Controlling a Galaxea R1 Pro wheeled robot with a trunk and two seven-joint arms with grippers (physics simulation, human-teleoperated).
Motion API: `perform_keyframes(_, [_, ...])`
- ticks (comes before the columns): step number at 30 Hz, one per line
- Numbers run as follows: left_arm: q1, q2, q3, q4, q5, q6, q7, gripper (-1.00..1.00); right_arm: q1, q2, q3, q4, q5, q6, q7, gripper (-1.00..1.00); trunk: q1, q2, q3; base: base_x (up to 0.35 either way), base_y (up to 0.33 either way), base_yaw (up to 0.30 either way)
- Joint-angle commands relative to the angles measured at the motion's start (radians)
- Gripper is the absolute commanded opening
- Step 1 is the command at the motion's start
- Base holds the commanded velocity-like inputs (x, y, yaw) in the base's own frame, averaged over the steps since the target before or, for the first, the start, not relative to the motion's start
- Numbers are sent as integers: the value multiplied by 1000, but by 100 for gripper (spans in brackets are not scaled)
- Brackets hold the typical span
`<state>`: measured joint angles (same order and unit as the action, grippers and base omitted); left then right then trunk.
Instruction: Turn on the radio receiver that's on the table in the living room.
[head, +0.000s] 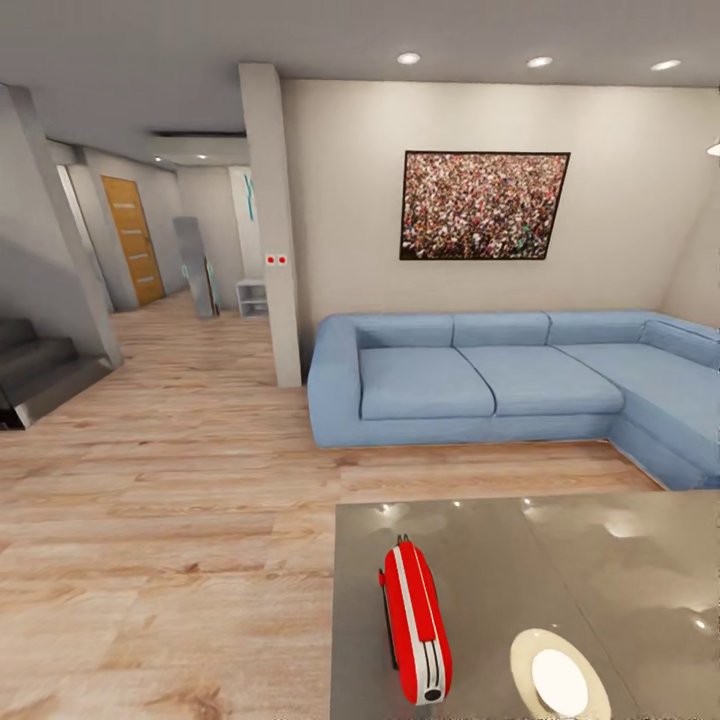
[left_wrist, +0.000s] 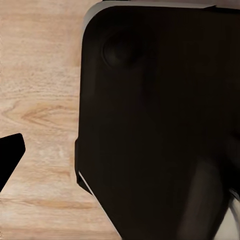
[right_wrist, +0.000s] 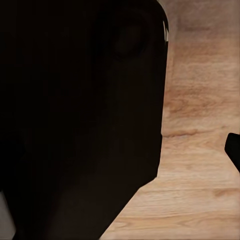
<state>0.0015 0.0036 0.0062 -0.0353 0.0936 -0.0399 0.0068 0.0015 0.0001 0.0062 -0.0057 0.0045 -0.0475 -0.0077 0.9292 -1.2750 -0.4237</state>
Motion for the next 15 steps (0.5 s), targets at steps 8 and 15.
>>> perform_keyframes(8, [0, 0, -1, 0, 0, 0, -2, 100, 0, 0, 0, 0, 0, 1, 0, 100, 0, 0, -12, 0, 0, -40])
perform_keyframes(15, [0, 0, -6, 0, -1, 5, 1, 100, 0, -2, -2, -1, 4, 7, -1, 100, 0, 0, -24, 0, 0, -4])
